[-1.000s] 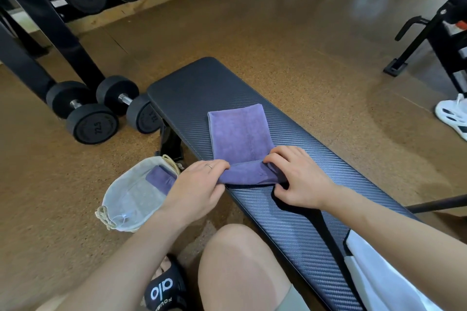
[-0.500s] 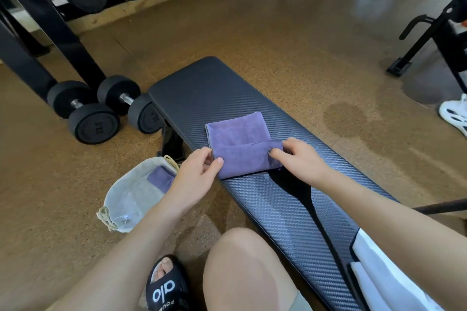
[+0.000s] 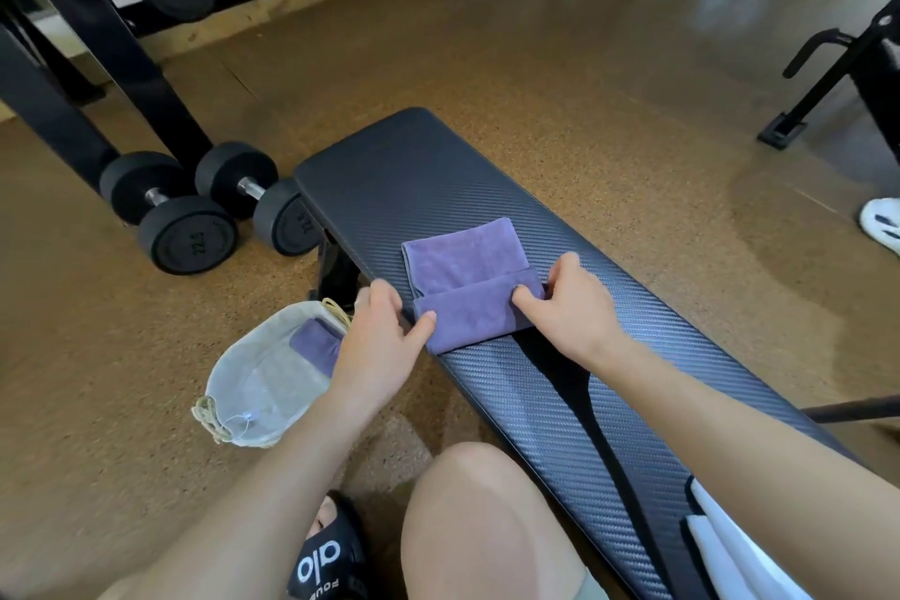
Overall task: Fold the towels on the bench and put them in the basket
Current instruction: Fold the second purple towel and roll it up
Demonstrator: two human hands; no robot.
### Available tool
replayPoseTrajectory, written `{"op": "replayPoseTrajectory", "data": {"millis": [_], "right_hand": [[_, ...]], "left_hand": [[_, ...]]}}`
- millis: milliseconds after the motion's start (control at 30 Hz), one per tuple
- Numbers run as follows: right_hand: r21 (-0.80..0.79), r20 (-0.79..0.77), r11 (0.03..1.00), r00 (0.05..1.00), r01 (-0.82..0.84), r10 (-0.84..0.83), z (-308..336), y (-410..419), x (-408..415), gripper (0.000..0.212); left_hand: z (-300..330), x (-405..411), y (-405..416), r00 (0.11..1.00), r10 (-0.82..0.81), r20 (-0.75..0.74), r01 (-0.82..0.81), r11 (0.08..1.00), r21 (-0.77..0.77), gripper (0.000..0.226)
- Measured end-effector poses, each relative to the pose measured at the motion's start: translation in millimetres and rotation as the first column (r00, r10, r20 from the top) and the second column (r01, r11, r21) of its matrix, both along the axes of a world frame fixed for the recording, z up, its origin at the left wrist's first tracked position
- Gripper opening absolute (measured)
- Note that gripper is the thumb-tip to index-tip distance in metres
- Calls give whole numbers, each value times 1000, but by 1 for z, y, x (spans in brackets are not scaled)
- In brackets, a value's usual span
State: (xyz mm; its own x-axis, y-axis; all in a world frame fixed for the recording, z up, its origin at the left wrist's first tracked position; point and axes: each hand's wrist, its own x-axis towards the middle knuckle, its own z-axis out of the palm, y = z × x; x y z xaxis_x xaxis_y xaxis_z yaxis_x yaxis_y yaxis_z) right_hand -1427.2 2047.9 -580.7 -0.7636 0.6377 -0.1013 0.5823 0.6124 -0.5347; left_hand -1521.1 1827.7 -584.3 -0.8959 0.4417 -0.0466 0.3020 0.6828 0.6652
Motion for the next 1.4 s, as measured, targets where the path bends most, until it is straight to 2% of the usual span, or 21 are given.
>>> {"op": "replayPoseTrajectory", "data": {"millis": [33,100,133,200,267,367,533,667,733,800,933,1000,1100,1200,1300,1400], "right_hand": [[-1,-66,1000,998,3,-3,0,-1,1,37],[162,-193,979,969,-120,151,0,-2,1,28],[295,-214,931,935,-213,282,-1,-2,1,20],[518,-141,763,842,-386,521,-3,-1,0,9],[570,-57,658,775,-492,629,-5,2,1,14],[492,-23,661,750,-567,661,-1,8,8,21],[431,124,609,712,-666,691,7,14,21,52],[436,141,606,716,-665,684,9,14,19,51],[446,119,605,714,-659,690,10,14,18,46],[427,89,624,718,-654,691,12,15,18,39],[223,-57,757,767,-614,639,20,14,17,28],[66,-141,844,833,-532,535,24,12,15,25],[-132,-175,910,913,-394,369,23,10,7,18],[-234,-197,926,947,-296,253,18,10,-7,10],[-257,-154,942,971,-216,181,14,5,-24,19],[-206,-90,967,987,-150,134,10,-2,-39,28]], "left_hand": [[1,0,0,988,-57,-142,51,998,-48,26],[5,-1,4,861,-276,-427,216,959,-184,23],[6,-1,8,770,-396,-500,314,918,-244,20],[4,-1,13,655,-568,-498,456,823,-339,14],[2,2,12,673,-596,-438,487,803,-345,21],[6,8,2,752,-544,-373,456,837,-302,36],[6,12,1,738,-577,-351,445,806,-390,57],[10,16,2,711,-555,-432,408,825,-390,49],[14,17,1,746,-532,-400,400,839,-369,42],[19,17,-2,787,-517,-337,412,847,-336,26],[30,13,-13,836,-492,-241,425,860,-282,16],[35,10,-16,886,-428,-177,396,898,-190,16],[32,3,-18,946,-317,-63,318,948,5,19],[23,-4,-14,979,-200,48,193,973,129,13],[14,-9,-7,988,-42,151,19,988,151,8],[10,-11,-1,971,75,226,-112,981,156,13]]}}
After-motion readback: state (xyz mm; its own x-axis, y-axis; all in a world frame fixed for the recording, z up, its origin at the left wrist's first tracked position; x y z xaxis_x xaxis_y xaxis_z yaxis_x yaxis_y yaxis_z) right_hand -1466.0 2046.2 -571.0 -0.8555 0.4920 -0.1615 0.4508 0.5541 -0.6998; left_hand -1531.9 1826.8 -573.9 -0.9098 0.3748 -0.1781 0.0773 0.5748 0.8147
